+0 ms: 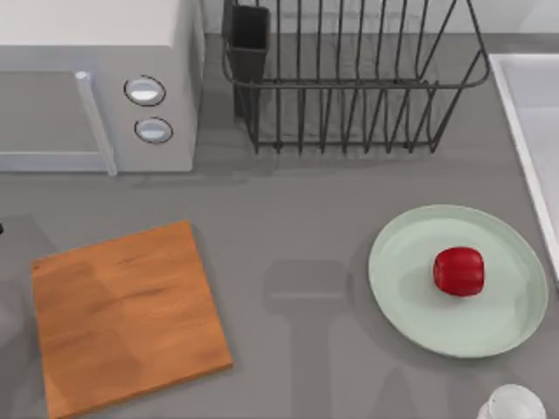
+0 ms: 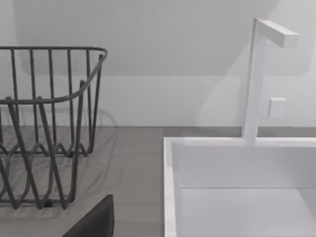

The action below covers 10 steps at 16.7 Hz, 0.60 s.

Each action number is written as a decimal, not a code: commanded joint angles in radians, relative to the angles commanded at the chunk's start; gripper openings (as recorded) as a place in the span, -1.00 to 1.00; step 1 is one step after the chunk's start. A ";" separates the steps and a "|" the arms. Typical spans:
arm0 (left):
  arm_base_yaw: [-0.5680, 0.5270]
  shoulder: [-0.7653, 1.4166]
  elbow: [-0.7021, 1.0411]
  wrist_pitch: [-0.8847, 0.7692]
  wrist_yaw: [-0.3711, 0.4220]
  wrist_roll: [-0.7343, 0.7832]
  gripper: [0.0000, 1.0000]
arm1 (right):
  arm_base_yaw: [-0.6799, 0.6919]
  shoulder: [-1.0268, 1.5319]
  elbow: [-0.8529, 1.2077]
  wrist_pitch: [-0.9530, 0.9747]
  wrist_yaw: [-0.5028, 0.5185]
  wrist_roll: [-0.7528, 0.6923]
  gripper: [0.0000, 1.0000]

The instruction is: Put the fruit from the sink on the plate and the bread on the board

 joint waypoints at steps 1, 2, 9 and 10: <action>-0.005 0.000 -0.001 0.001 -0.007 -0.006 -1.00 | 0.000 0.000 0.000 0.000 0.000 0.000 1.00; -0.015 -0.001 -0.004 0.003 -0.021 -0.019 -1.00 | 0.000 0.000 0.000 0.000 0.000 0.000 1.00; -0.231 -0.044 -0.054 0.057 -0.319 -0.289 -1.00 | 0.000 0.000 0.000 0.000 0.000 0.000 1.00; -0.277 -0.057 -0.065 0.069 -0.382 -0.347 -1.00 | 0.000 0.000 0.000 0.000 0.000 0.000 1.00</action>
